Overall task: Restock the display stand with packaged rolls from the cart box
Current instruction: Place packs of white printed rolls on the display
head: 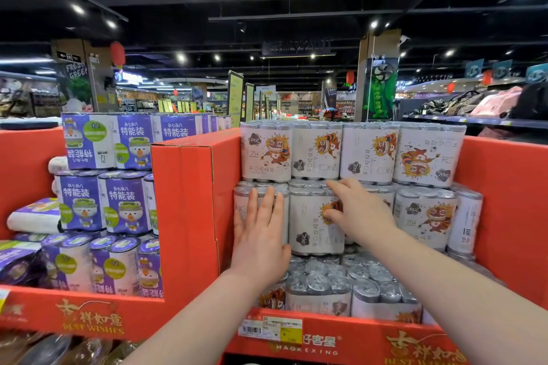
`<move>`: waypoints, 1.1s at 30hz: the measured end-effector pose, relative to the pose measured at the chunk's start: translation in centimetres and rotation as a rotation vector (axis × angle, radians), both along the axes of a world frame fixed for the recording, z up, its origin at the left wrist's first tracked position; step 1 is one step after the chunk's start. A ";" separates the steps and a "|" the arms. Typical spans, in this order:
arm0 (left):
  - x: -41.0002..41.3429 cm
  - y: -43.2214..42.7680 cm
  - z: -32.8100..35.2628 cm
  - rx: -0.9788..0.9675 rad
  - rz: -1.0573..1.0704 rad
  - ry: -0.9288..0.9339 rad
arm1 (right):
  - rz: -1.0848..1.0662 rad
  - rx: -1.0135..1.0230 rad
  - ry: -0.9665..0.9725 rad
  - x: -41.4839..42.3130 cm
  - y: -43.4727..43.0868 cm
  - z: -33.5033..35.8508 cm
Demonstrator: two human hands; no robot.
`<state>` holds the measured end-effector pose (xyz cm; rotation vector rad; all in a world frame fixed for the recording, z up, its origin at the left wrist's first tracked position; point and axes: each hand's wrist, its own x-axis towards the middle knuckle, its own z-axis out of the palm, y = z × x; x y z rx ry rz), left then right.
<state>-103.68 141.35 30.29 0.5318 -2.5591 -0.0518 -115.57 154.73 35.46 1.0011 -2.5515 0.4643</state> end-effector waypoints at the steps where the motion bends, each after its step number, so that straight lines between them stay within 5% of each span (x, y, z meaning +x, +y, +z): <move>1: 0.0 -0.1 0.0 -0.008 0.003 -0.010 | 0.004 -0.017 -0.013 0.0 -0.1 -0.1; 33: 1.4 1.3 0.9 0.005 0.106 -0.198 | 0.064 -0.026 -0.141 0.4 -0.3 -0.1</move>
